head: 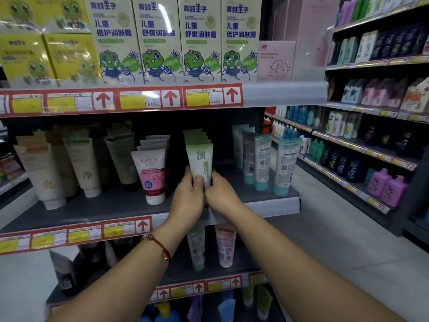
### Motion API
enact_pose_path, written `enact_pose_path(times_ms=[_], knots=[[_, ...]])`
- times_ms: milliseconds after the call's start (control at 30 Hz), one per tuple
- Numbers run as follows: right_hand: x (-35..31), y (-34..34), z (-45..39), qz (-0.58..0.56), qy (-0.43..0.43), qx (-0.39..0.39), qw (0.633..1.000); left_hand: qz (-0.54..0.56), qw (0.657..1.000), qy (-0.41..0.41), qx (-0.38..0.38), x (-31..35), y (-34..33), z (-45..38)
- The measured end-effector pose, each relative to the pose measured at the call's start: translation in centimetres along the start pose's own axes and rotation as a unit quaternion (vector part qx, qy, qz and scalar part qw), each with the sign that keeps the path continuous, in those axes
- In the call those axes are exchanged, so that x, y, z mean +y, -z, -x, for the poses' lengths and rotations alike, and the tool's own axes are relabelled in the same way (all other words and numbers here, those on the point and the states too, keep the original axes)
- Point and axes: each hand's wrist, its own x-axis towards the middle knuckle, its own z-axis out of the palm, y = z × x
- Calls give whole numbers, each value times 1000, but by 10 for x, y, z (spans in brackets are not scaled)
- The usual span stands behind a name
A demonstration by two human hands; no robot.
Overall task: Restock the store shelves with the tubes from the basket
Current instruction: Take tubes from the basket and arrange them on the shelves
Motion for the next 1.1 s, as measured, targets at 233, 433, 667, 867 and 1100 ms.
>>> enact_pose_path(times_ms=[233,433,667,867,1100], knots=[[-2,12,10,-29,-33,37,998,-5,1000,15,-12,2,5,3],[34,73,57,-156,68,376,911,-19,997,-70,36,9,22,47],[104,85,31,-15,8,401,916,-163,976,-137,-39,-29,3,80],[117,94,17,65,2,408,911,-133,983,-124,-30,-26,-14,67],[103,95,49,123,121,386,906,60,996,-41,-55,8,-44,49]])
